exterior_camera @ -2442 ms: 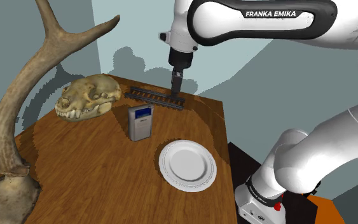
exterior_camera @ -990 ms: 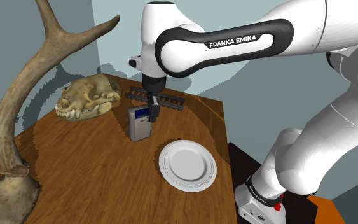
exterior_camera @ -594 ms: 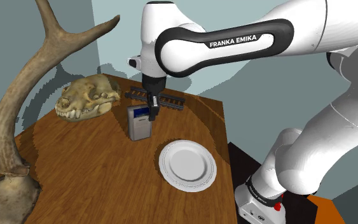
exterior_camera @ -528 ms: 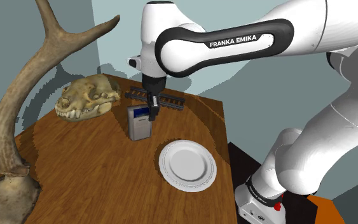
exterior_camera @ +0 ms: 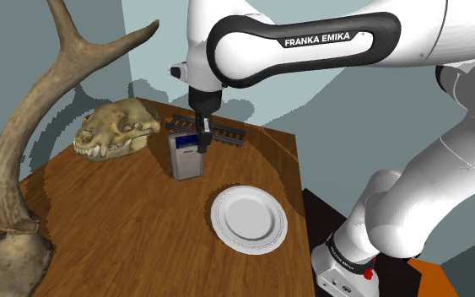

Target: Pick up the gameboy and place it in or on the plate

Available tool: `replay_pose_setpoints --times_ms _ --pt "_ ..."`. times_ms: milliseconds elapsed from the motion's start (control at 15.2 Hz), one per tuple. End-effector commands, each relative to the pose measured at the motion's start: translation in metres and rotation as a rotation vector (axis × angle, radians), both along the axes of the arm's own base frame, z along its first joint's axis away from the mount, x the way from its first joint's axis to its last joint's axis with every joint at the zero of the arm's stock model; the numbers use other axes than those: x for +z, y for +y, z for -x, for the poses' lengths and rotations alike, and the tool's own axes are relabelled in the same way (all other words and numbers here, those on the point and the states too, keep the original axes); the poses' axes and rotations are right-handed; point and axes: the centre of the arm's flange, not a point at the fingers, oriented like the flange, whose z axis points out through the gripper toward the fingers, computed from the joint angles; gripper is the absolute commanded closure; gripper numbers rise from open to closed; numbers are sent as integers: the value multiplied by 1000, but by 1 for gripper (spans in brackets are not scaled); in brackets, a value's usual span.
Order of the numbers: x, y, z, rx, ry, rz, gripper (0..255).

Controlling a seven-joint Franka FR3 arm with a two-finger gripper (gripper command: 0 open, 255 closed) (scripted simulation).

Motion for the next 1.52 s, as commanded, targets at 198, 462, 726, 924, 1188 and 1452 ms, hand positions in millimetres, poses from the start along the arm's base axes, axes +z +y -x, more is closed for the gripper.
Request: replay_pose_setpoints --times_ms 198,462,726,924,1188,1452 --pt "26 -1 0 0 0 0 255" --pt "47 -1 0 0 0 0 255" --pt "64 -5 12 0 0 0 255" --pt "71 -15 50 0 0 0 255" --pt "80 -29 100 0 0 0 255" --pt "89 -44 150 0 0 0 255"
